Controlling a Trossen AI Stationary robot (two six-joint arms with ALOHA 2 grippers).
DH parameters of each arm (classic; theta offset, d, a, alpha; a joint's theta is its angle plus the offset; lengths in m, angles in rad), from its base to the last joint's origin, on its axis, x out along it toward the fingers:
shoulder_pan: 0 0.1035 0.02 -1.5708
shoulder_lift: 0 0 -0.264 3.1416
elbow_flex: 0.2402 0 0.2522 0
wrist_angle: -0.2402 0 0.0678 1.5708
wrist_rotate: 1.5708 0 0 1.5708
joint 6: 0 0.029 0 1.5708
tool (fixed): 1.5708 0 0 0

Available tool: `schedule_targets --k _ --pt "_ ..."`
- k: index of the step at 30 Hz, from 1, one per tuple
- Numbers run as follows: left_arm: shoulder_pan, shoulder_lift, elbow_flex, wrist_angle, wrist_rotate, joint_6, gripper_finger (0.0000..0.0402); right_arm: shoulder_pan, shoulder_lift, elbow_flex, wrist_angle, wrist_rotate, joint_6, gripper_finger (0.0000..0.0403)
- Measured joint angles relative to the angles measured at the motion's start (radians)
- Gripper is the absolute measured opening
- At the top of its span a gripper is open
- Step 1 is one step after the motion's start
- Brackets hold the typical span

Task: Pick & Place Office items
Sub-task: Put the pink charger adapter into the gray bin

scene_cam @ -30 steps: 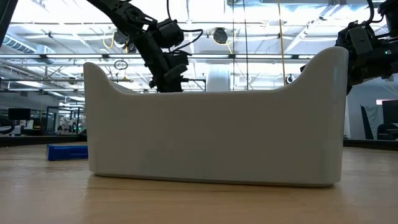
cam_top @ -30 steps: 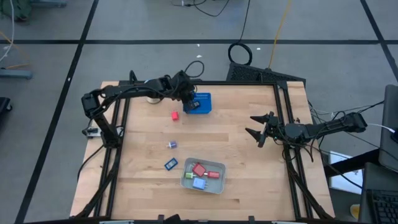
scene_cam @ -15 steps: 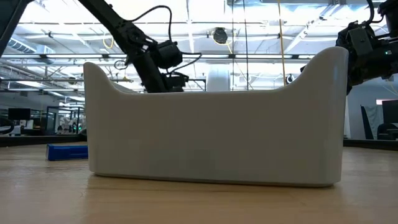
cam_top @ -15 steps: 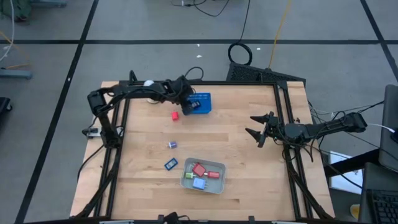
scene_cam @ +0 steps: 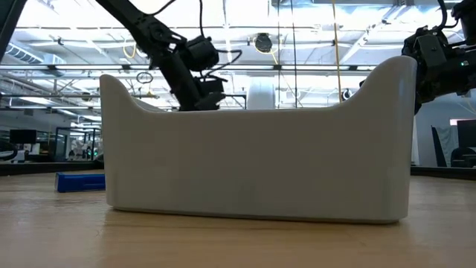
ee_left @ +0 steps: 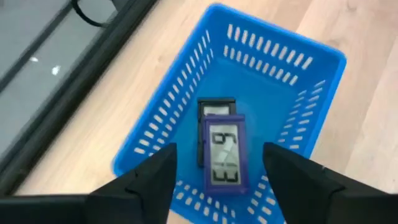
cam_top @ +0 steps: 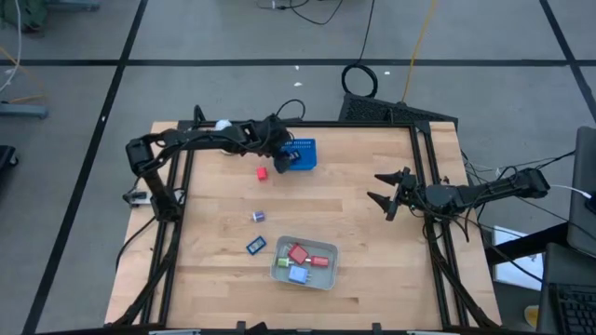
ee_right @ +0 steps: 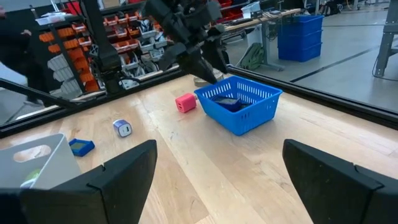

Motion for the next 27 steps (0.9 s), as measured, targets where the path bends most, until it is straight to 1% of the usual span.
schedule_targets --k 4,9,12,16,19,22,27 --pt "-0.01 -0.051 0.0 -0.028 -0.011 -0.01 0.0275 0.0 0.0 0.0 -0.004 0.0 0.007 0.0339" --pt "-0.016 -0.117 0.0 -0.128 -0.011 -0.063 0.0306 0.0 0.0 0.0 -0.015 0.0 0.019 0.0339" --pt "-0.02 -0.157 0.001 -0.213 -0.011 -0.118 0.0315 0.0 0.0 0.0 -0.016 0.0 0.024 0.0339" --pt "-0.034 -0.216 0.001 -0.298 -0.01 -0.19 0.0313 0.0 0.0 0.0 -0.016 0.0 0.026 0.0339" --pt "-0.046 -0.26 0.001 -0.338 -0.009 -0.279 0.0305 0.0 0.0 0.0 -0.018 0.0 0.03 0.0339" --pt "-0.058 -0.297 0.001 -0.355 -0.007 -0.404 0.0297 0.0 0.0 0.0 -0.025 0.0 0.046 0.0339" --pt "-0.068 -0.337 0.001 -0.349 0.015 -0.677 0.029 0.0 0.003 0.0 -0.044 -0.001 0.094 0.0339"
